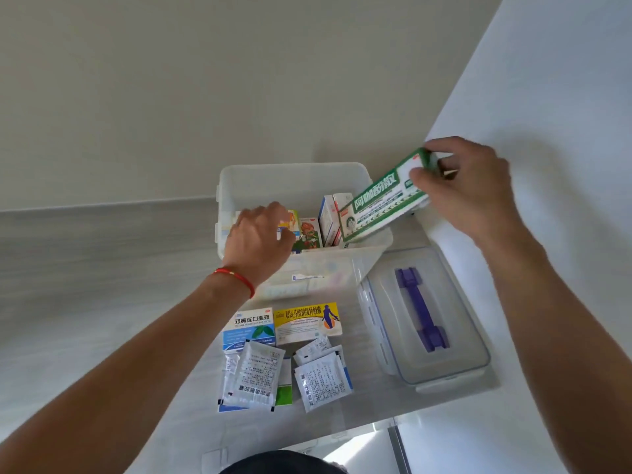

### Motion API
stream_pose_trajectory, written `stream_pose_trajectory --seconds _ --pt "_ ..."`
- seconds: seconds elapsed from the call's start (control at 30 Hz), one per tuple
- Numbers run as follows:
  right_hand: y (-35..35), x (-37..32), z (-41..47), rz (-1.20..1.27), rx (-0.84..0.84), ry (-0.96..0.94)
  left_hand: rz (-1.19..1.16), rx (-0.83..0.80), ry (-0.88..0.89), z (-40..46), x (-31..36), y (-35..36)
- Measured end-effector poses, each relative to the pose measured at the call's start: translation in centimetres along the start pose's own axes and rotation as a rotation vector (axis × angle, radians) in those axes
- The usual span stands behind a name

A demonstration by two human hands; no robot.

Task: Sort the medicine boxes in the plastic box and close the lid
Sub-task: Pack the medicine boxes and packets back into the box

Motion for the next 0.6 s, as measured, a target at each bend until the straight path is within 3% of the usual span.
stream_pose_trajectory --seconds 0.13,0.27,0.47,0.6 --pt "4.5 -2.2 -0.4 -0.294 -0.055 -0.287 0.270 -0.075 0.058 -0.9 -2.5 2.6" --pt "9.1 -2.8 -1.2 -0.556 -0.144 -0.407 0.321 -0.077 0.100 -0.7 -2.5 3.2" --pt "13.6 -1.3 -3.8 -0.724 -0.196 -0.430 0.342 -0.098 0.107 -0.8 -2.6 3.3" --pt "14.5 1.6 -4.6 -0.773 -0.321 -0.369 0.345 -0.095 0.116 -0.8 -2.5 3.3"
Point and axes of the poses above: each hand's wrist, its own z-axis towards the middle knuckle, its own y-axis out of the palm, x = y × z, the point moved 6 cm from there along z, towards the middle knuckle, and after that the axes turned 15 degrees about x, right-handed, at the moved point
